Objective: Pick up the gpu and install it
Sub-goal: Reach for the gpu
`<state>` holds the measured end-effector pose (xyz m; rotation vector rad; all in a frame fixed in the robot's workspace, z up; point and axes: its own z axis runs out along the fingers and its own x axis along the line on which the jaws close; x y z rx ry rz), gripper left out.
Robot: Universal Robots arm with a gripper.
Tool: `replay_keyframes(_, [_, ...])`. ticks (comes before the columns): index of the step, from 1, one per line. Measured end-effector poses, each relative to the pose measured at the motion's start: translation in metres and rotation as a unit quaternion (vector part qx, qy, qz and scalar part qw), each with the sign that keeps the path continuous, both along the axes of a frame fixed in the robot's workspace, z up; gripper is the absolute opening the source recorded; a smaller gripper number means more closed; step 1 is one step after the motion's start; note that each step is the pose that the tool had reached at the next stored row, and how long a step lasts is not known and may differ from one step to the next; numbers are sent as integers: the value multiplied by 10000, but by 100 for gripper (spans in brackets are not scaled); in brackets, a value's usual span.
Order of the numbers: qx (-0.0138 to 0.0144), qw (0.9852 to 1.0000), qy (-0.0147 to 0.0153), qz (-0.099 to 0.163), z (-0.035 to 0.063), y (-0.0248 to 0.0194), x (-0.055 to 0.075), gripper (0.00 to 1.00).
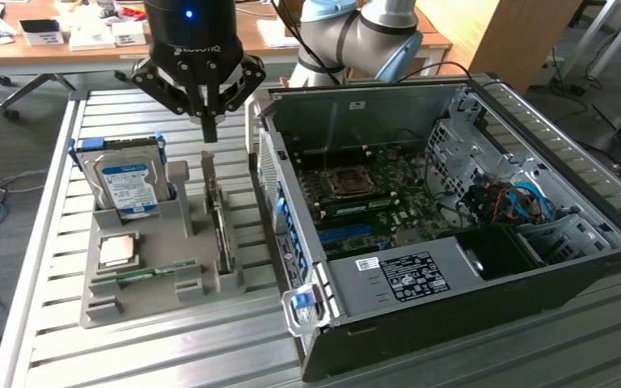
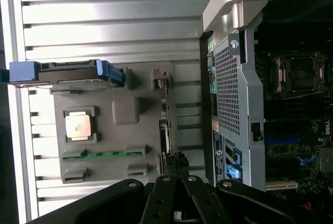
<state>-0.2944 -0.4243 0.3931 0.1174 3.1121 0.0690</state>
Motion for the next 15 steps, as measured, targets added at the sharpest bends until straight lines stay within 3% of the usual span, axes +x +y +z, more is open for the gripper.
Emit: replay_keyframes(15, [0,10000,0,0,0,-70,-14,11])
